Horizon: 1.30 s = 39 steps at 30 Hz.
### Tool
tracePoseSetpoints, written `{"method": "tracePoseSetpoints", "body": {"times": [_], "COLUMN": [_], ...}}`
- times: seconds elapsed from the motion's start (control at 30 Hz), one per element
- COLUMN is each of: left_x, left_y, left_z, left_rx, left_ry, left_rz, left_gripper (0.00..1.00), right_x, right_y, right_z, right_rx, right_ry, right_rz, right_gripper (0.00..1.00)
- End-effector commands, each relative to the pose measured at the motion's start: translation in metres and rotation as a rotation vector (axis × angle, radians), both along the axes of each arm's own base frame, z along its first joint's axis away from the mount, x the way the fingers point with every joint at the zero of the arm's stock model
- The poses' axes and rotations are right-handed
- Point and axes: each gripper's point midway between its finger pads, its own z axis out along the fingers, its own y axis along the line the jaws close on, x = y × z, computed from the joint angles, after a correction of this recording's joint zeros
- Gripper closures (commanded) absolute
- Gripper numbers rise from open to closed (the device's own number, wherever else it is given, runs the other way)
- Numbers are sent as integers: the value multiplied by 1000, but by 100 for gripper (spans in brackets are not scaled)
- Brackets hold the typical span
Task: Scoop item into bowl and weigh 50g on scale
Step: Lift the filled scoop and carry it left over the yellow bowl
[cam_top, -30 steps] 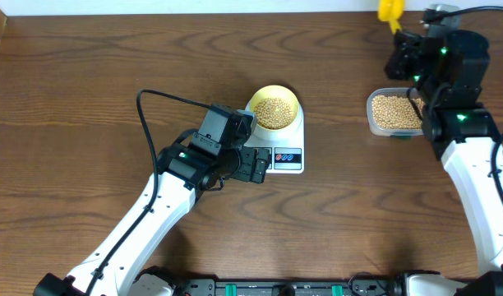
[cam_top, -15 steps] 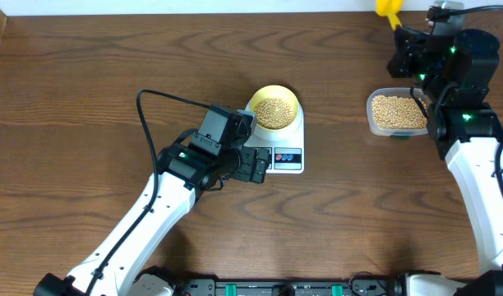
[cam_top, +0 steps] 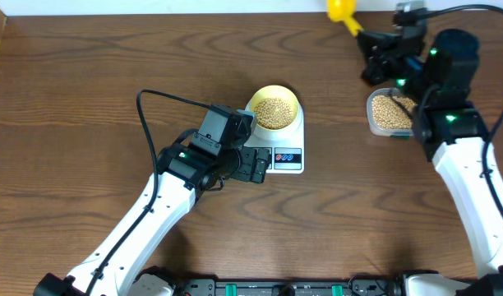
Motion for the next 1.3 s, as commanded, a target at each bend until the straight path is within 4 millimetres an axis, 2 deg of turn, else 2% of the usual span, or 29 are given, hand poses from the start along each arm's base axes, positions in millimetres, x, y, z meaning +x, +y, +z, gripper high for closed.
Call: {"method": "tracePoseSetpoints", "body": {"times": [0.0,0.13,0.2,0.43,0.53,0.77,0.87,0.97,1.07,1.27], "left_x": [-3,-3,-3,-3,-3,-3,-3,-3,-3,-3], "left_y": [0,0,0,0,0,0,0,0,0,0], "left_z": [1,1,1,1,1,1,1,1,1,1], "left_rx": [-9,-9,-9,-9,-9,-9,-9,-9,-9,-9], "left_ry": [-2,-2,-2,-2,-2,-2,-2,-2,-2,-2], "left_rz": [-9,-9,-9,-9,-9,-9,-9,-9,-9,-9], "left_gripper": [6,6,6,6,6,6,6,6,6,6], "right_x": [-8,-22,-30,-46,-49,-35,-35,-47,-53,-43], "right_y": [34,60,73,90,90,86,85,91,91,91], "right_z": [-24,-53,-61,-62,-66,-74,-89,-107,-116,-118], "right_rx": [-48,-68,-74,-106,-130,-186,-212,-263,-331,-489], "right_ry": [43,150,181,290,370,491,559,614,623,525], "right_rz": [106,169,203,246,243,193,192,234,228,157], "right_gripper": [99,99,99,99,99,99,99,99,99,99]}}
